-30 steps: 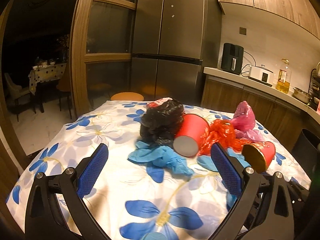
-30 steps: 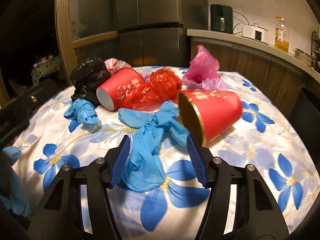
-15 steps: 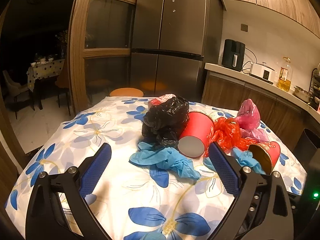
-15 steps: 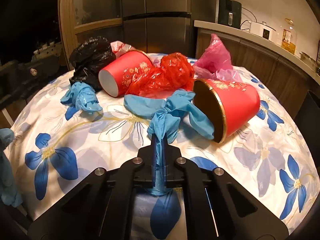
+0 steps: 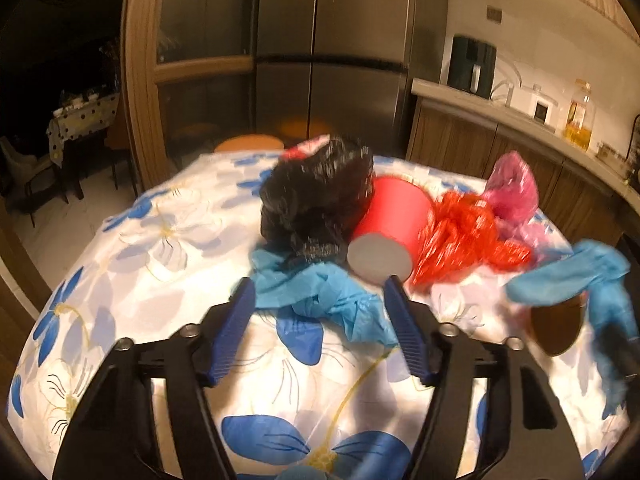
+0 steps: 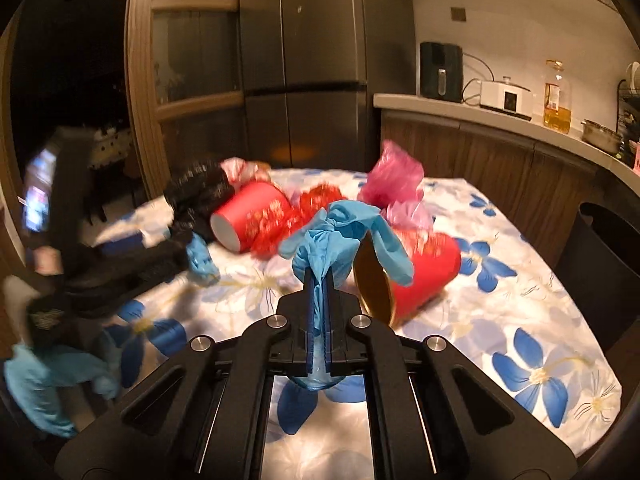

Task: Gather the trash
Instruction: 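Grasp a blue glove with the right gripper while the left gripper grasps another blue glove, then carry both blue gloves over the black trash bin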

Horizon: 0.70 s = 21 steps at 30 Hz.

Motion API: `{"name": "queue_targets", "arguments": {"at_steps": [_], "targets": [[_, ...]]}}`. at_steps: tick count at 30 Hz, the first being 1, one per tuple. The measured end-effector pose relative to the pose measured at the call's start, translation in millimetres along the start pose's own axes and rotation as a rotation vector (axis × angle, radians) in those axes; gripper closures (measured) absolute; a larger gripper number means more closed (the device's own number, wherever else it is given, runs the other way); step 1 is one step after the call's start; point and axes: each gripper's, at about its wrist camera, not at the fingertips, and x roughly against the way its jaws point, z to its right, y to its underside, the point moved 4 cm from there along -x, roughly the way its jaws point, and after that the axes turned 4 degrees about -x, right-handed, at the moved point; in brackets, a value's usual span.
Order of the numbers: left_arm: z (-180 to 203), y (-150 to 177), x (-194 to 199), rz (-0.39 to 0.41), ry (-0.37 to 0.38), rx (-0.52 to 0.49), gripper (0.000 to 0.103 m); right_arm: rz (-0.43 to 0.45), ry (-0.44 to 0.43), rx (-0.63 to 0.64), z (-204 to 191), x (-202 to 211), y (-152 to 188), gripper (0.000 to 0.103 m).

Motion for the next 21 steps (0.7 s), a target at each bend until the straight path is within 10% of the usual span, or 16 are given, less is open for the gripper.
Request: {"name": "queue_targets", "arguments": {"at_steps": [4, 12, 21], "targets": [[2.7, 3.7, -16.2, -0.076, 0.021, -0.005, 0.05, 0.024, -0.016, 0.004, 0.5, 9.0, -4.7, 0.099], [1.5, 12.9, -31.0, -0.157, 0.08, 0.015, 0.095, 0.049, -0.029, -0.01, 4.5, 21.2, -10.7, 0.099], [5.1, 20.1, 13.0, -0.066, 0.178, 0.046, 0.1, 0.071, -0.038, -0.028, 9.4, 32.2, -15.4, 0.099]]}}
